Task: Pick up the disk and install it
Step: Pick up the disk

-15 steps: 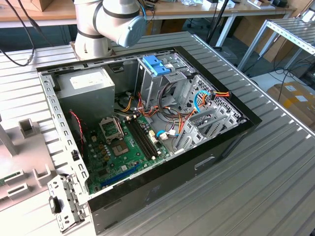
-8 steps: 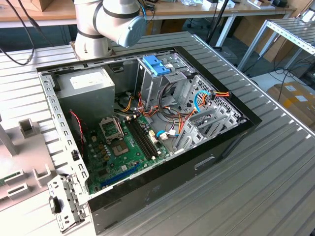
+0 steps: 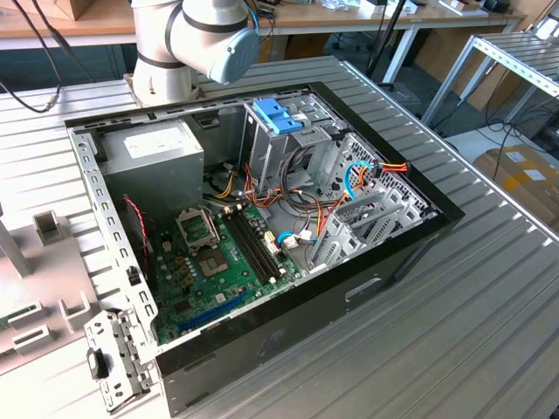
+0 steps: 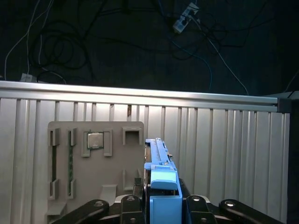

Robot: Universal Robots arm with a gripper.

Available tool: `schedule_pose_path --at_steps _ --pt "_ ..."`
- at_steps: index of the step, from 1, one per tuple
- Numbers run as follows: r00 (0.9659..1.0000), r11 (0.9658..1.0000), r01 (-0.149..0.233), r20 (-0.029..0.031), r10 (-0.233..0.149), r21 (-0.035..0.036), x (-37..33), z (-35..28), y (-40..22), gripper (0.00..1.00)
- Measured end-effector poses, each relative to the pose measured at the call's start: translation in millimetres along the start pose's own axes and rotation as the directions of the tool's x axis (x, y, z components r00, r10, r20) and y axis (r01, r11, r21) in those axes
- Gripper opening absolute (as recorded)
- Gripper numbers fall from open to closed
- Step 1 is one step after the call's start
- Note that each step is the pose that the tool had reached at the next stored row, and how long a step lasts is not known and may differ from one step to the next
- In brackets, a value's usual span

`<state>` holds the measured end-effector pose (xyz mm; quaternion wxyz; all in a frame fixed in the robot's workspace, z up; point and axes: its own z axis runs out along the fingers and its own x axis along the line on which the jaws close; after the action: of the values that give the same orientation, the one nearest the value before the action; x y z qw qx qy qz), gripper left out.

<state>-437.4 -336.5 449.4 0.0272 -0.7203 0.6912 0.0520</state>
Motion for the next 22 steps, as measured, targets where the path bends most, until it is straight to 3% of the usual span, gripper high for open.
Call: schedule_pose_path --at_steps 4,10,11,14,22 --pt "1.0 1.0 0.0 0.0063 0.0 0.0002 -0.6 -5.0 0.2 0.37" --pt "1.0 1.0 0.0 0.0093 0.0 0.0004 -0.9 -8.6 0.3 0.37" --pt "1.0 1.0 0.0 0.0041 0.0 0.0002 -1.0 -8.9 0.2 0.37" --pt "0.9998 1.0 -0.001 -0.0198 0.001 -0.0007 -1.0 -9.2 0.3 0.37" --pt "0.9998 1.0 -0.001 -0.0208 0.001 -0.0008 -1.9 -16.9 0.6 0.37"
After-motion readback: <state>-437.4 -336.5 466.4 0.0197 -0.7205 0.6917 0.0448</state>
